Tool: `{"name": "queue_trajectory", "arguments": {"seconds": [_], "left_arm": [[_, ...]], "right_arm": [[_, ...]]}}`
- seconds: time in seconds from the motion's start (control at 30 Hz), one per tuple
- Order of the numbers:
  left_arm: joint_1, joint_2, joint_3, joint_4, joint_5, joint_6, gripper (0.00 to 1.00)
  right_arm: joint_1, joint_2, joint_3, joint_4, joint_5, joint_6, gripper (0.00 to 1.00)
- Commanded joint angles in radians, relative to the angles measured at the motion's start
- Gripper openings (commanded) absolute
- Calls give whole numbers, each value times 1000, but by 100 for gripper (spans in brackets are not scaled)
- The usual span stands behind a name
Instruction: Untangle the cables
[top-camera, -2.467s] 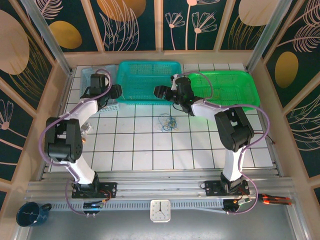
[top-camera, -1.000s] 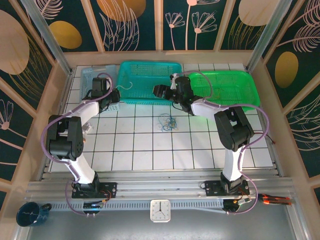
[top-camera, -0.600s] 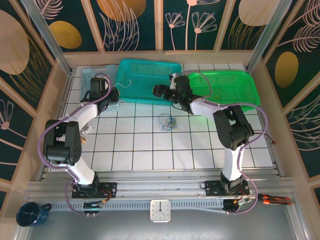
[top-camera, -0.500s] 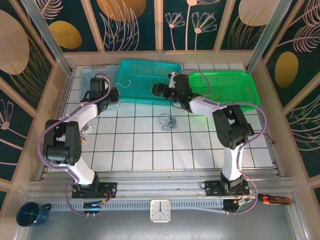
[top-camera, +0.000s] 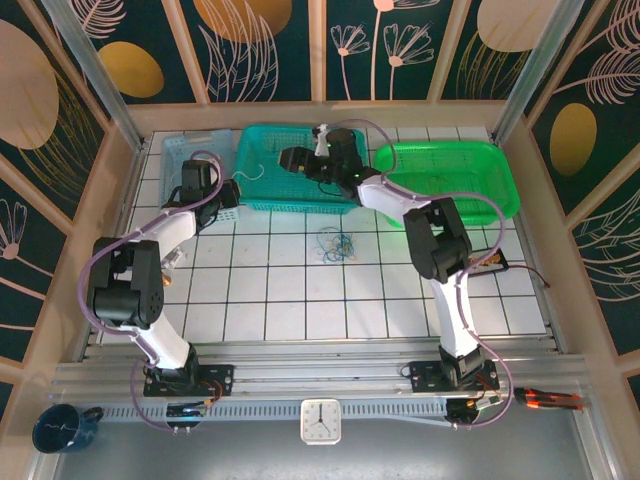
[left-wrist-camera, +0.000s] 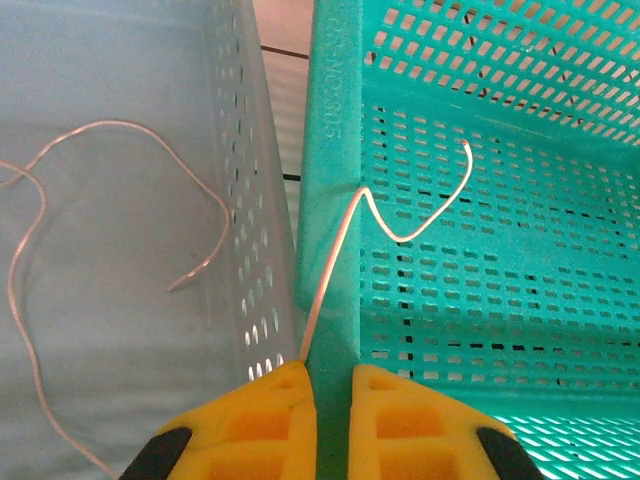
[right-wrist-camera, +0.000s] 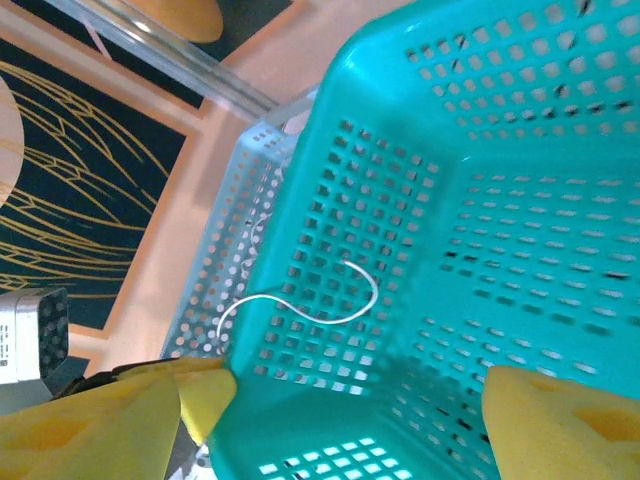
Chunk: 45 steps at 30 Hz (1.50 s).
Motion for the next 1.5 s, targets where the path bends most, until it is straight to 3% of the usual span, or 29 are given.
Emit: {"name": "queue_trajectory", "arguments": {"seconds": [0.0, 0.4, 0.83, 0.9, 1.07, 1.17, 1.3, 1.47], "left_arm": [[-2, 10, -13, 72, 31, -2, 0], [-2, 11, -32, 102, 45, -8, 0], [-2, 12, -36, 118, 58, -11, 0], [-2, 11, -36, 119, 59, -12, 0], [-2, 11, -37, 118, 59, -11, 0], [-2, 11, -37, 115, 56, -8, 0], [-2, 5, -33, 107, 50, -4, 15], [-1, -16, -28, 103, 28, 2, 43]], "right_arm": [[26, 88, 102, -13, -58, 83, 79], [80, 336, 432, -139, -71, 136, 76], [75, 454, 553, -97, -105, 223, 67], [76, 459, 555, -82, -109, 229, 61], [72, 451, 546, -36, -135, 233, 20], [66, 423, 524, -9, -144, 227, 4], [59, 361, 463, 22, -143, 213, 0], [55, 285, 368, 81, -140, 214, 0]]}}
